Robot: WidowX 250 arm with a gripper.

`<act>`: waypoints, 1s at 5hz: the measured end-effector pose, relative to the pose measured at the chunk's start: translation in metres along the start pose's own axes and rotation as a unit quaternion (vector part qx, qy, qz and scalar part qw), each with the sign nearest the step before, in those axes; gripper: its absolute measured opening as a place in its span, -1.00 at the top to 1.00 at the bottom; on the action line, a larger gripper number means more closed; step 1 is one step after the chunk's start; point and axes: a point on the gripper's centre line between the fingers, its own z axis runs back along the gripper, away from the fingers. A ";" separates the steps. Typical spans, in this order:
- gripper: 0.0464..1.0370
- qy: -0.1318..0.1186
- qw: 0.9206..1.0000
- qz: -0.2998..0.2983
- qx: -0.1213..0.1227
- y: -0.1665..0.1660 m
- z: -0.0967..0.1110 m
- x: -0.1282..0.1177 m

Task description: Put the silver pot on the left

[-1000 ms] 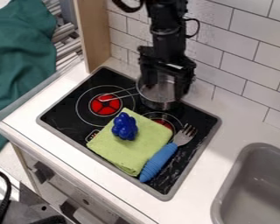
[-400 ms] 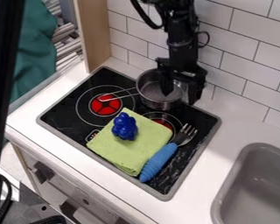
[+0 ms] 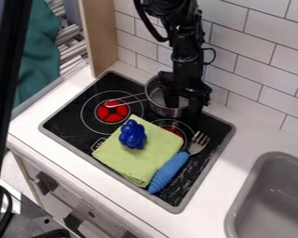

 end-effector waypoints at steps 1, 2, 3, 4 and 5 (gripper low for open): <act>0.33 -0.003 1.000 -0.022 0.014 0.000 0.000 -0.005; 0.76 -0.004 0.999 -0.039 0.020 0.000 0.003 -0.010; 0.94 -0.012 0.998 -0.052 0.026 0.000 0.015 -0.015; 0.97 -0.035 0.997 -0.063 0.024 -0.004 0.033 -0.018; 0.97 -0.088 0.992 -0.089 0.027 0.002 0.071 -0.019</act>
